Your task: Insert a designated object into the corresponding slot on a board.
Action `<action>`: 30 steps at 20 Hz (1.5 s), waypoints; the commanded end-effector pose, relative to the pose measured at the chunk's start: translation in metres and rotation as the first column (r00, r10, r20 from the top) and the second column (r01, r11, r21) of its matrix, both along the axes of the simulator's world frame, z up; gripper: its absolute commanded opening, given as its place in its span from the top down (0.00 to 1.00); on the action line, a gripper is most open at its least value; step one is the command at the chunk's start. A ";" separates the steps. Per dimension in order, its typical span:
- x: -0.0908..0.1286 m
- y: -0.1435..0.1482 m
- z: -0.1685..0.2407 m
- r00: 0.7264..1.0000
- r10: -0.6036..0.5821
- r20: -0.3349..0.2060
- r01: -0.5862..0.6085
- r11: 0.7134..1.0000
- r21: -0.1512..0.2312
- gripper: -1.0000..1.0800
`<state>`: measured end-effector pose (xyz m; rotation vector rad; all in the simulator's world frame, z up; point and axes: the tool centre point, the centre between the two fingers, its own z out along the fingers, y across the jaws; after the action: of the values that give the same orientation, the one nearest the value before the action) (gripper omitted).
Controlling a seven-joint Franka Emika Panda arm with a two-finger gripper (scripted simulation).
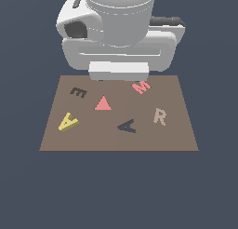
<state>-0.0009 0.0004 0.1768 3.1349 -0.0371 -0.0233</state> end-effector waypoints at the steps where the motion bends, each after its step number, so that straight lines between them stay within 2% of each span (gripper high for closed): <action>1: 0.000 0.000 0.000 1.000 0.000 0.000 0.000 1.000 0.000 0.04; 9: 0.010 -0.012 -0.011 0.998 -0.056 0.002 0.056 0.998 -0.001 0.04; 16: 0.032 -0.047 -0.041 0.980 -0.201 0.006 0.201 0.980 -0.002 0.04; 19: 0.044 -0.071 -0.059 0.957 -0.291 0.008 0.291 0.957 -0.001 0.04; 23: 0.057 -0.106 -0.084 0.911 -0.412 0.012 0.412 0.911 0.000 0.04; 30: 0.066 -0.151 -0.115 0.833 -0.553 0.015 0.553 0.833 0.004 0.04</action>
<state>0.0628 -0.1427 0.0673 3.0074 -0.8966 -0.0045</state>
